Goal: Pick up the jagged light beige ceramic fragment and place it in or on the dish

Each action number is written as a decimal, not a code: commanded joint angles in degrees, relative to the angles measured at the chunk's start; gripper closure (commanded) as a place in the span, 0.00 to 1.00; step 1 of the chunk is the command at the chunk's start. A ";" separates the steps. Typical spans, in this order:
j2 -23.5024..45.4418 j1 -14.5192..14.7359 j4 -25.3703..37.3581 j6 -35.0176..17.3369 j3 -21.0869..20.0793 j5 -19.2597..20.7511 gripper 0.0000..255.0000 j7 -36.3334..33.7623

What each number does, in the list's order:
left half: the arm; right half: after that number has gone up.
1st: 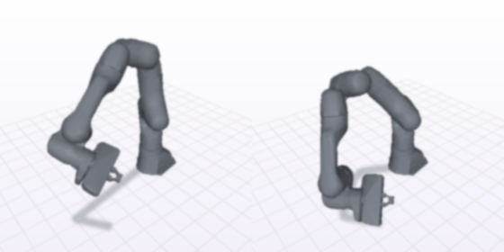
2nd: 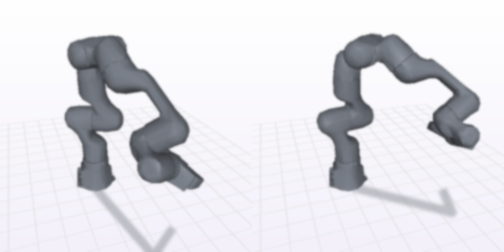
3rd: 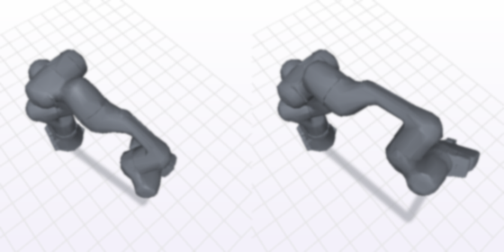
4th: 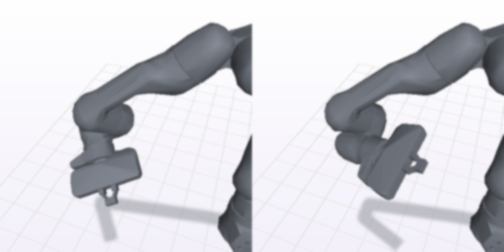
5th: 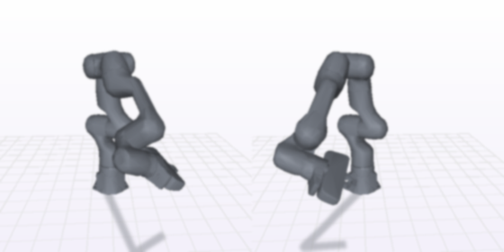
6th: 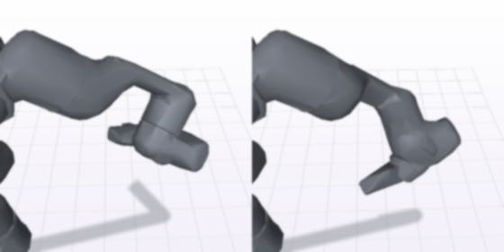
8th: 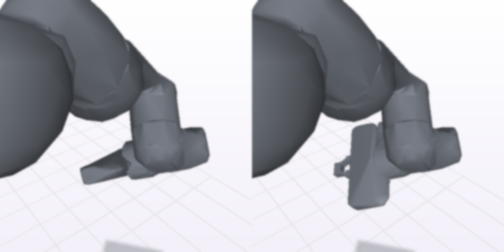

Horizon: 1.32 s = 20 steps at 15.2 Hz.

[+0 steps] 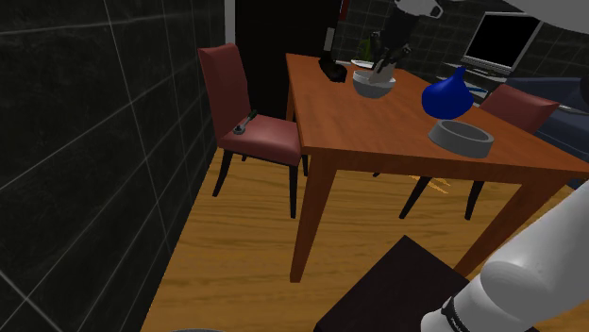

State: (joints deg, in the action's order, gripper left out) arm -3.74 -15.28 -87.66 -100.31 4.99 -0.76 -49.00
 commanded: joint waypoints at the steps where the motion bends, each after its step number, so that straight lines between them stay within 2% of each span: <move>1: -4.14 -0.66 -4.60 -0.43 0.74 0.03 1.00 1.46; 10: -18.92 -3.85 -18.61 0.37 5.40 1.14 1.00 8.98; 20: -31.60 -7.79 -26.74 4.71 12.15 4.50 1.00 18.34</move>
State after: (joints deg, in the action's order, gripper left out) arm -34.17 -22.62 -113.94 -96.26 16.29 3.29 -31.84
